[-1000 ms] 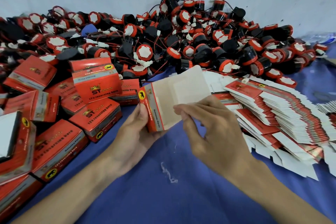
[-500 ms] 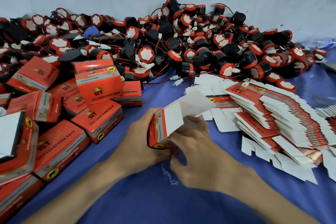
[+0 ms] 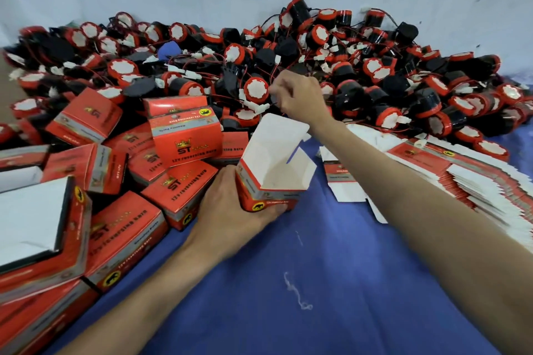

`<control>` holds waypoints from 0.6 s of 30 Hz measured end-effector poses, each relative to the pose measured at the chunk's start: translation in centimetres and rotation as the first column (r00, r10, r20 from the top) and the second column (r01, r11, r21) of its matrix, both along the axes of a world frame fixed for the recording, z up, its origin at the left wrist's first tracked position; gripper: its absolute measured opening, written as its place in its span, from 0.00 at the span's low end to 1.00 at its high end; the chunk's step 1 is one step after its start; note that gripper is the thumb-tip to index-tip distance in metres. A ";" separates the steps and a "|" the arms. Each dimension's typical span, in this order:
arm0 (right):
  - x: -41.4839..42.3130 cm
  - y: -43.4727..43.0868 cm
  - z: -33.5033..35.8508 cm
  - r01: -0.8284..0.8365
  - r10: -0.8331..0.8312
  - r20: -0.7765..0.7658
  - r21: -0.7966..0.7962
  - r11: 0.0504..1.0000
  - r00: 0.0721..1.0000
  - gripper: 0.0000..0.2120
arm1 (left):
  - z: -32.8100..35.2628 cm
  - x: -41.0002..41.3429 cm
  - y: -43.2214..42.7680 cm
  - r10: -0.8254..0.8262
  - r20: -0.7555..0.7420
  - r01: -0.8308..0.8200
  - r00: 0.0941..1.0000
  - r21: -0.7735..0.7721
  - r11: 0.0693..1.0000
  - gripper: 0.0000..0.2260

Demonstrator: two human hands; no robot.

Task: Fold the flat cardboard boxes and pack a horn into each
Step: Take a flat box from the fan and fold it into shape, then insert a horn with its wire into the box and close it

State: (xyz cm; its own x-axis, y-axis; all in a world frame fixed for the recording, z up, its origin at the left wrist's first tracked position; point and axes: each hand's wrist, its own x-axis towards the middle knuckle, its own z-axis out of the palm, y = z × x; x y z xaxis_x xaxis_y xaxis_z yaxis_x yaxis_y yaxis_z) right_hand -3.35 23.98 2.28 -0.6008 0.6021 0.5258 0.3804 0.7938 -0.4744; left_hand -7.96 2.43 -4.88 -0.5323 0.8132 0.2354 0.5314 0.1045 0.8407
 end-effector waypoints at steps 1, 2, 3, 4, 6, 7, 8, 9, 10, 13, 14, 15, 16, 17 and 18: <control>-1.0 0.8 -0.3 -0.009 0.011 0.058 -0.032 0.999 0.998 0.13 | 0.0 0.0 0.0 0.001 0.009 -0.001 1.000 -0.002 1.000 0.27; -2.1 1.7 -0.7 -0.046 0.054 0.107 -0.080 0.996 0.993 0.24 | 0.0 -0.1 0.0 0.002 0.020 -0.002 1.000 -0.004 1.000 0.27; -2.9 2.3 -0.8 -0.068 0.090 0.148 -0.146 0.987 0.985 0.33 | 0.0 -0.2 0.0 0.001 0.030 -0.001 1.000 -0.001 1.000 0.27; -3.7 2.8 -1.1 -0.066 0.108 0.203 -0.203 0.977 0.973 0.38 | 0.0 -0.2 0.0 0.000 0.040 0.000 0.999 0.000 1.000 0.27; -4.9 3.4 -1.4 -0.022 0.103 0.302 -0.262 0.965 0.948 0.37 | 0.0 -0.2 0.0 0.000 0.055 0.000 0.999 0.008 1.000 0.26; -5.2 3.7 -1.6 0.012 0.072 0.323 -0.250 0.968 0.944 0.34 | -0.1 -0.3 0.1 0.000 0.059 0.000 0.998 0.011 1.000 0.26; -5.4 3.6 -1.7 0.044 0.025 0.314 -0.210 0.977 0.949 0.31 | 0.0 -0.3 0.1 0.000 0.060 -0.001 0.998 0.014 1.000 0.27; -5.4 3.4 -1.7 0.074 -0.020 0.286 -0.177 0.981 0.958 0.28 | 0.0 -0.3 0.1 0.000 0.060 -0.001 0.998 0.015 1.000 0.27; -5.4 3.1 -1.7 0.093 -0.052 0.259 -0.149 0.984 0.964 0.26 | 0.0 -0.3 0.1 0.001 0.056 -0.002 0.998 0.013 1.000 0.28; -5.0 1.7 -1.1 0.116 -0.130 0.331 0.061 0.991 0.935 0.28 | 0.1 -0.3 0.1 -0.004 0.045 0.004 0.999 0.009 1.000 0.27; -4.5 1.4 -0.7 0.107 -0.138 0.356 0.107 0.989 0.924 0.30 | 0.1 -0.3 0.0 -0.010 0.038 0.010 0.999 0.006 1.000 0.26; -3.8 1.0 -0.3 0.081 -0.119 0.379 0.115 0.990 0.918 0.31 | 0.1 -0.3 0.1 -0.010 0.034 0.010 0.999 0.001 1.000 0.26; -2.8 0.7 0.1 0.052 -0.090 0.387 0.106 0.993 0.918 0.31 | 0.2 -0.3 0.1 -0.012 0.030 0.012 0.999 -0.002 1.000 0.25; -1.5 0.4 0.5 0.021 -0.051 0.367 0.084 0.996 0.929 0.30 | 0.2 -0.4 0.1 -0.014 0.027 0.014 1.000 -0.005 1.000 0.25; 0.0 0.1 0.7 -0.004 -0.011 0.294 0.052 0.999 0.956 0.28 | 0.2 -0.4 0.1 -0.016 0.024 0.016 1.000 -0.008 1.000 0.25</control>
State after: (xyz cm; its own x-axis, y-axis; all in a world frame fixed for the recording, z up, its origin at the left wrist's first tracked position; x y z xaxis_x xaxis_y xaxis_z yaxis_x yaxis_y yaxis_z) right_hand -3.34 24.09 2.98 -0.7316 0.5810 0.3567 0.4996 0.8129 -0.2993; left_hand -8.35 2.51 -4.68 -0.5246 0.8235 0.2159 0.5124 0.1029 0.8526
